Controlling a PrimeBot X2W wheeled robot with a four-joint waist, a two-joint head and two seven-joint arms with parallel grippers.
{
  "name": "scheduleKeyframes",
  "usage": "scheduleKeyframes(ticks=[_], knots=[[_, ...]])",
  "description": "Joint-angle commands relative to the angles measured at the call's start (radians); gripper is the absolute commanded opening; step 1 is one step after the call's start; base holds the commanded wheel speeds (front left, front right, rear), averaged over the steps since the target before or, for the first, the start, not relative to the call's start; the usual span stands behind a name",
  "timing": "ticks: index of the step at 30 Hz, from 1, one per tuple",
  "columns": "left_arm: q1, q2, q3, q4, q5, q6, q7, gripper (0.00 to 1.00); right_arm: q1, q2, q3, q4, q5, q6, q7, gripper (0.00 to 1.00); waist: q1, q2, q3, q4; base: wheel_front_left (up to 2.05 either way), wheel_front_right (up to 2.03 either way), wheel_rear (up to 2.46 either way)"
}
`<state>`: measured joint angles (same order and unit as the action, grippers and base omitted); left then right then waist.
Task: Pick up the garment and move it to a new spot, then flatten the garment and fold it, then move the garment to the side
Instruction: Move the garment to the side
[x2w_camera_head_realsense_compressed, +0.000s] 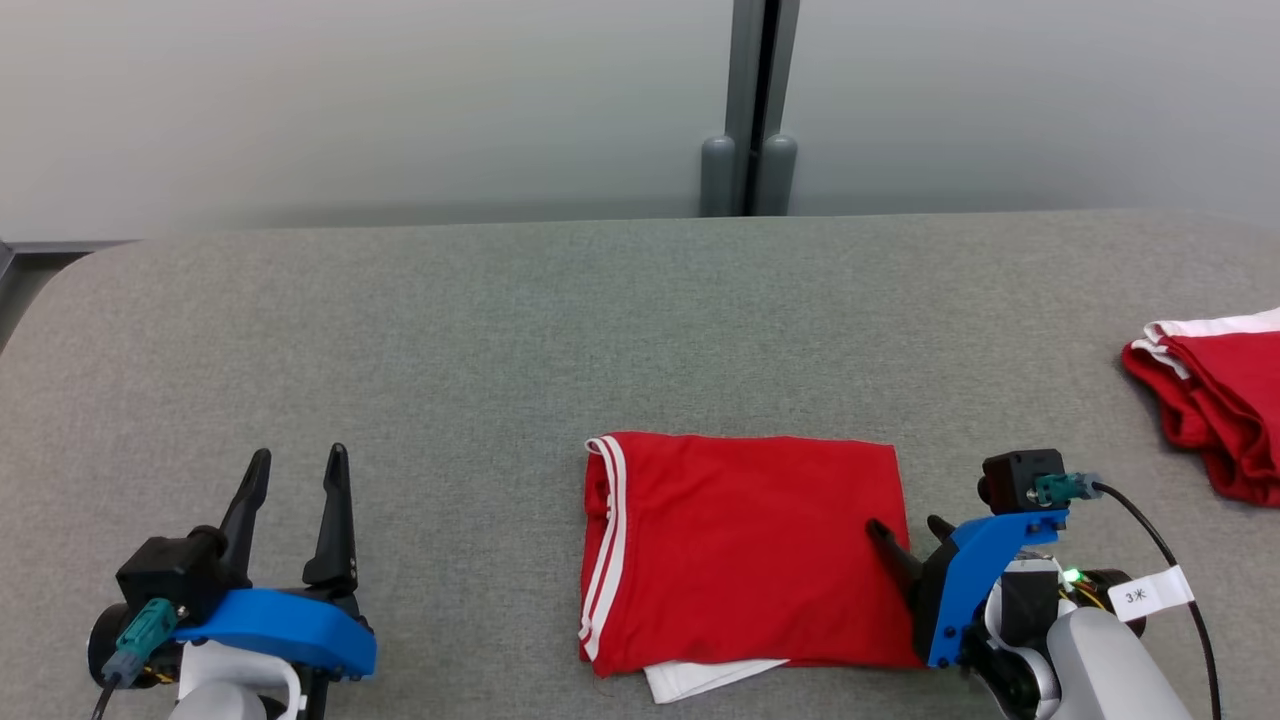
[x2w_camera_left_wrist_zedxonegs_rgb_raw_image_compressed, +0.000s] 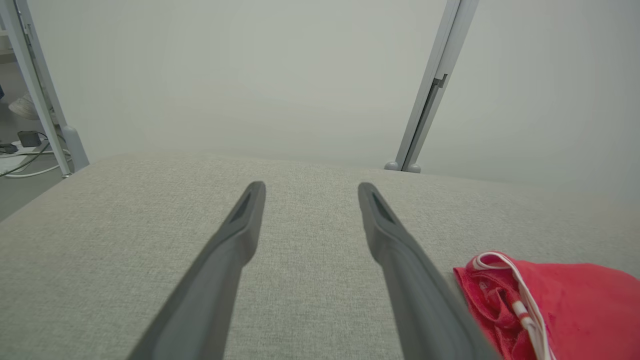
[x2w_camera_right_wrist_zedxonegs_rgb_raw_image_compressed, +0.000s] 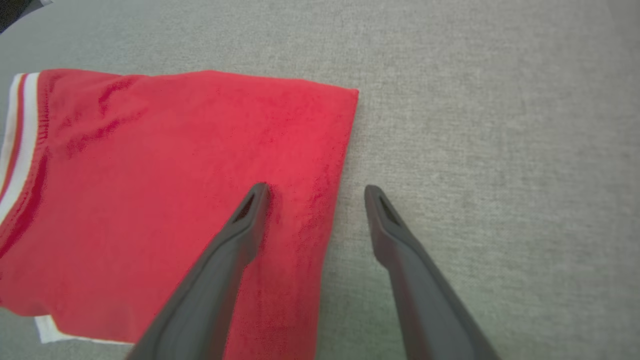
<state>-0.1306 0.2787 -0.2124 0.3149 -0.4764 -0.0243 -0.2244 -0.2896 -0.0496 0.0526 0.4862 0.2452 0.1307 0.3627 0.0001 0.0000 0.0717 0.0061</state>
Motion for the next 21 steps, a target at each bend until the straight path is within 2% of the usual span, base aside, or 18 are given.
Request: scheduleKeyframes(ticks=[1,5,8,9,10,11,17,21], knots=[[-0.021,-0.003,-0.006,0.003,0.002,-0.002,0.0,1.0,-0.019,-0.003,-0.007,0.024,0.017,0.0,0.013,1.0,-0.0001,0.0,0.02,0.022,0.0,0.0,0.0],[-0.05,-0.011,-0.016,0.014,0.007,-0.009,-0.007,1.0,-0.05,-0.002,-0.012,0.105,0.03,0.0,0.05,1.0,-0.0001,0.0,0.04,0.048,0.0,0.0,0.0],[-0.067,-0.015,-0.019,0.025,0.008,-0.012,-0.009,1.0,-0.05,0.004,0.028,0.154,0.088,0.001,0.072,1.0,-0.0001,0.0,0.048,0.058,0.0,0.0,0.0],[-0.069,-0.016,-0.02,0.028,0.008,-0.012,-0.012,1.0,-0.05,0.005,0.042,0.167,0.083,0.001,0.083,0.79,-0.0001,0.0,0.049,0.058,0.0,0.0,0.0],[-0.072,-0.017,-0.019,0.031,0.007,-0.012,-0.014,1.0,-0.05,0.007,0.048,0.175,0.086,0.001,0.086,0.18,-0.0001,0.0,0.049,0.058,0.0,0.0,0.0],[-0.074,-0.018,-0.019,0.033,0.007,-0.012,-0.016,1.0,-0.052,0.008,0.051,0.179,0.086,0.001,0.085,0.0,-0.0001,0.0,0.05,0.057,0.0,0.0,0.0],[-0.057,-0.019,-0.004,0.026,-0.003,-0.002,-0.025,1.0,-0.117,-0.007,0.057,0.097,-0.005,0.0,0.084,0.0,-0.0001,0.0,0.053,0.022,0.0,0.0,0.0],[-0.048,-0.011,0.02,0.002,-0.009,0.011,-0.031,1.0,-0.186,-0.087,0.129,-0.006,-0.022,0.0,0.135,0.0,-0.0001,0.0,0.081,-0.028,0.0,0.0,0.0]])
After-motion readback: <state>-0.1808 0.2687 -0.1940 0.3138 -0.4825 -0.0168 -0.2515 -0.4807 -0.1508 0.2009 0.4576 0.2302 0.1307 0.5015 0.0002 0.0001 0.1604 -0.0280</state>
